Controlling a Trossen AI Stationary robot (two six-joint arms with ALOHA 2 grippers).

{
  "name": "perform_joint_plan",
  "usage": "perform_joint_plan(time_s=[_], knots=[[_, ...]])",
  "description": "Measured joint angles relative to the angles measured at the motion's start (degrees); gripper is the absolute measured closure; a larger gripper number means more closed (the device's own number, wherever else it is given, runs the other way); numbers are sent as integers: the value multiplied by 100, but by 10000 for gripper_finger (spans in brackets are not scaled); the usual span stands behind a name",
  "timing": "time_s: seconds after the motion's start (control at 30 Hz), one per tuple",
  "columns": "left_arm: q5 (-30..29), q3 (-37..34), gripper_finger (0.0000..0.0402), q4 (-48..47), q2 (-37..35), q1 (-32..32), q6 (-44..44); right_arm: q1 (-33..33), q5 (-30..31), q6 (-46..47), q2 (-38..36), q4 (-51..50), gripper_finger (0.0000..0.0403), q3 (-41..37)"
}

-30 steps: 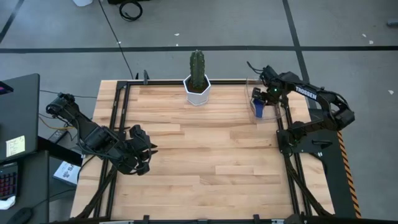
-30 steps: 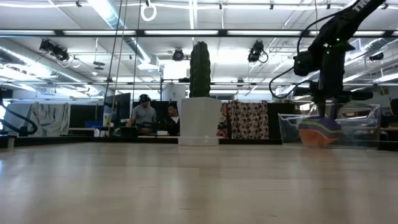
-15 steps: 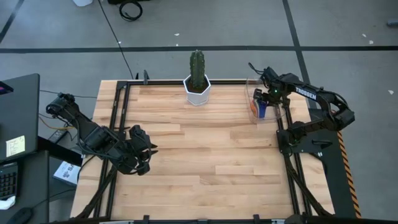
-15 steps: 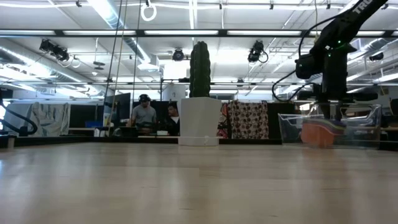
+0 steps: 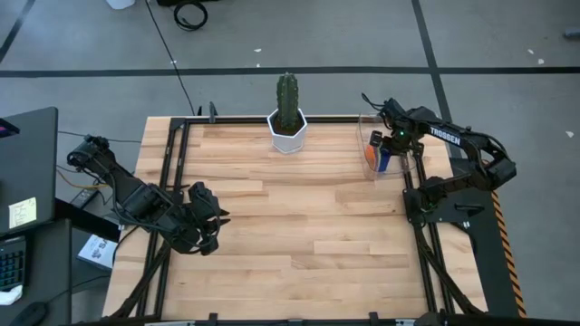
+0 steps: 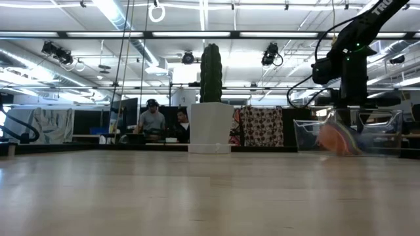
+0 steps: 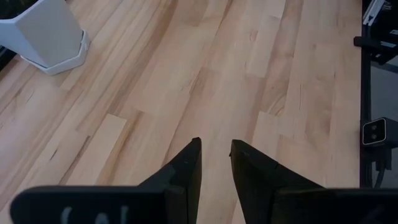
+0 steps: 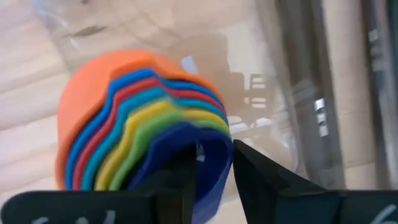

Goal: Nest measuring cups in basket
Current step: Put the stacked measuring cups into the transparent bin

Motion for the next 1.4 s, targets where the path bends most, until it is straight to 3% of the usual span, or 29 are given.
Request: perform_joint_plan(time_s=[0.3,0.77,1.4], knots=[[0,0,310,0,0,0,1,0,-293,18,-2,13,285,0],[0,-2,310,0,0,0,3,7,-247,201,-60,-23,286,2],[2,0,310,-2,0,1,8,55,59,280,-1363,24,286,11]])
